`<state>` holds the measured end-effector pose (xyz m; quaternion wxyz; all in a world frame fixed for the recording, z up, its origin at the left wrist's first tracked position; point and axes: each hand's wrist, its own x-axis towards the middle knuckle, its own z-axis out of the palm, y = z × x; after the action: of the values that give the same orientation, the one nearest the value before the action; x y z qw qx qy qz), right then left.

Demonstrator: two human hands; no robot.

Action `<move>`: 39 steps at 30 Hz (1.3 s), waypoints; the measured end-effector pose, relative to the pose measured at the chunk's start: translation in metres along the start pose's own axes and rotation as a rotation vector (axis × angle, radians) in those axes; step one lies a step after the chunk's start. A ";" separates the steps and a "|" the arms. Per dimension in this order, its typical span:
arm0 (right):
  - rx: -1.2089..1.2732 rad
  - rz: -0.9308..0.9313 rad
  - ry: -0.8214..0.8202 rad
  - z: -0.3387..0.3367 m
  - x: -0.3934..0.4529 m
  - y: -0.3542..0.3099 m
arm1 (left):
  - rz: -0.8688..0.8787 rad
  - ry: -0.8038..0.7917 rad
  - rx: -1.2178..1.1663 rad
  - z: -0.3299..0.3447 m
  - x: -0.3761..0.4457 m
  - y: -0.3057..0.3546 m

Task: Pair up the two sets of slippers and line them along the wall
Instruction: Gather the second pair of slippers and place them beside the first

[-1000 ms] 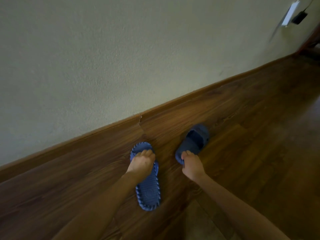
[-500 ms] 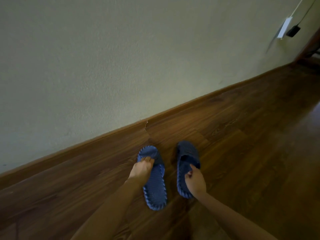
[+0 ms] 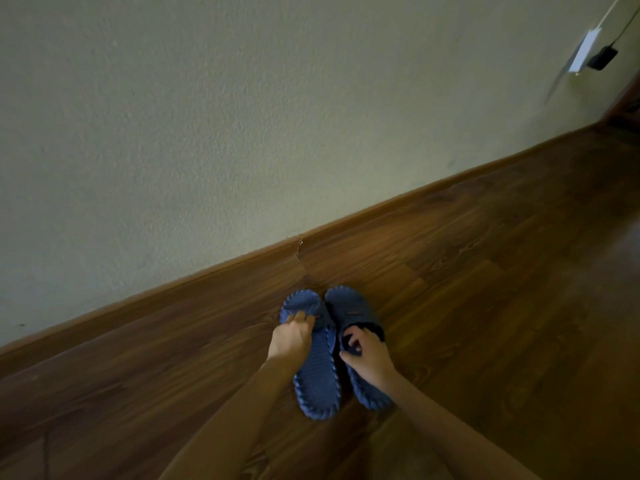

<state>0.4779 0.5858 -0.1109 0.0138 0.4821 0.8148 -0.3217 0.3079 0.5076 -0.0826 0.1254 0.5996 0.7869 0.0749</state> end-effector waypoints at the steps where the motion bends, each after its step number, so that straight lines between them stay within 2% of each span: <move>1: 0.009 -0.006 0.022 0.003 0.000 -0.003 | 0.002 -0.001 0.003 0.000 0.000 0.000; 5: -0.022 -0.049 0.091 0.004 0.003 -0.005 | -0.039 0.036 -0.100 -0.005 -0.001 -0.002; 9: -0.016 -0.047 0.121 0.011 0.004 -0.004 | -0.174 0.172 -0.357 -0.002 -0.004 -0.002; 14: 0.039 0.009 0.099 0.017 0.013 -0.019 | -0.083 0.114 -0.239 -0.005 -0.002 -0.002; 17: 0.138 0.020 0.101 0.016 0.026 -0.027 | -0.136 0.155 -0.316 -0.005 -0.001 -0.002; 23: 0.183 -0.006 0.124 0.018 0.024 -0.020 | -0.223 0.185 -0.428 -0.003 -0.001 0.001; 28: 0.153 0.002 0.136 0.026 0.015 -0.018 | -0.554 0.214 -0.673 0.002 -0.005 0.012; 33: 0.110 0.034 0.153 0.034 0.023 -0.013 | -0.577 0.152 -0.903 0.010 -0.010 0.033; 36: 0.105 -0.009 0.181 0.028 0.020 -0.021 | -0.777 0.139 -1.146 0.017 -0.006 0.047; 39: 0.060 -0.051 0.205 0.022 0.019 -0.022 | -0.889 0.012 -1.205 0.027 0.000 0.052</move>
<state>0.4438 0.5816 -0.1229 -0.0923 0.4919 0.8139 -0.2950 0.3638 0.5207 -0.0943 0.4463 0.0522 0.7784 0.4385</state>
